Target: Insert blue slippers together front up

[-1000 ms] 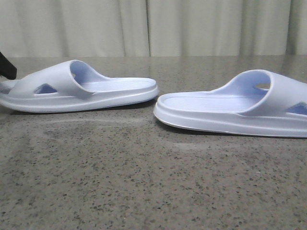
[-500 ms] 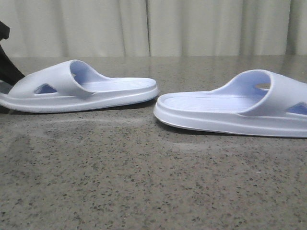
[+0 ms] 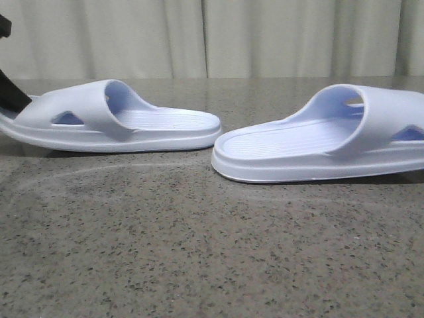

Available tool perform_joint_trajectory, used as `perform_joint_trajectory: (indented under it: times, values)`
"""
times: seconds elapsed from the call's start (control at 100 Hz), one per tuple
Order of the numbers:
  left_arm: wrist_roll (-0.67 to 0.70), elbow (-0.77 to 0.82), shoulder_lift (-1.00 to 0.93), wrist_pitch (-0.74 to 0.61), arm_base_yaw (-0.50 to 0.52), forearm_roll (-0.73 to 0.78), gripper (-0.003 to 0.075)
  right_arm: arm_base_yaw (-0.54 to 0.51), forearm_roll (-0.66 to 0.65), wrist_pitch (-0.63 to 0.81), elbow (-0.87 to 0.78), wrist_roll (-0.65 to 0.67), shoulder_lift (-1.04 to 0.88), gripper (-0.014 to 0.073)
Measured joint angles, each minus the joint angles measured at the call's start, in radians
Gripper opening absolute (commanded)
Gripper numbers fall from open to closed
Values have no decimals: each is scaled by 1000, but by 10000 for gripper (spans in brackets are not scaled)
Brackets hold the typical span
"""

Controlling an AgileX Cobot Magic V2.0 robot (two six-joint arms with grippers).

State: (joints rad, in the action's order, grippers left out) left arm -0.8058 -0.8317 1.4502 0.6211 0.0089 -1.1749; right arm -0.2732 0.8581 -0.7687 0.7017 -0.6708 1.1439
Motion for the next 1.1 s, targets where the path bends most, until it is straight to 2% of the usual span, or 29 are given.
perform_joint_trajectory:
  times: [0.3,0.58,0.87,1.1]
  values:
    - [-6,0,-170,8,0,27,15,0,66,-6,88,-4,-83,-107]
    - [-6,0,-193,54,0,30,15,0,167,-32,115,-15,-129,-107]
    - [-6,0,-193,133,0,-76,15,43,242,-56,115,-73,-96,-107]
    - [-6,0,-193,200,0,-151,15,49,376,-75,115,-179,-13,-107]
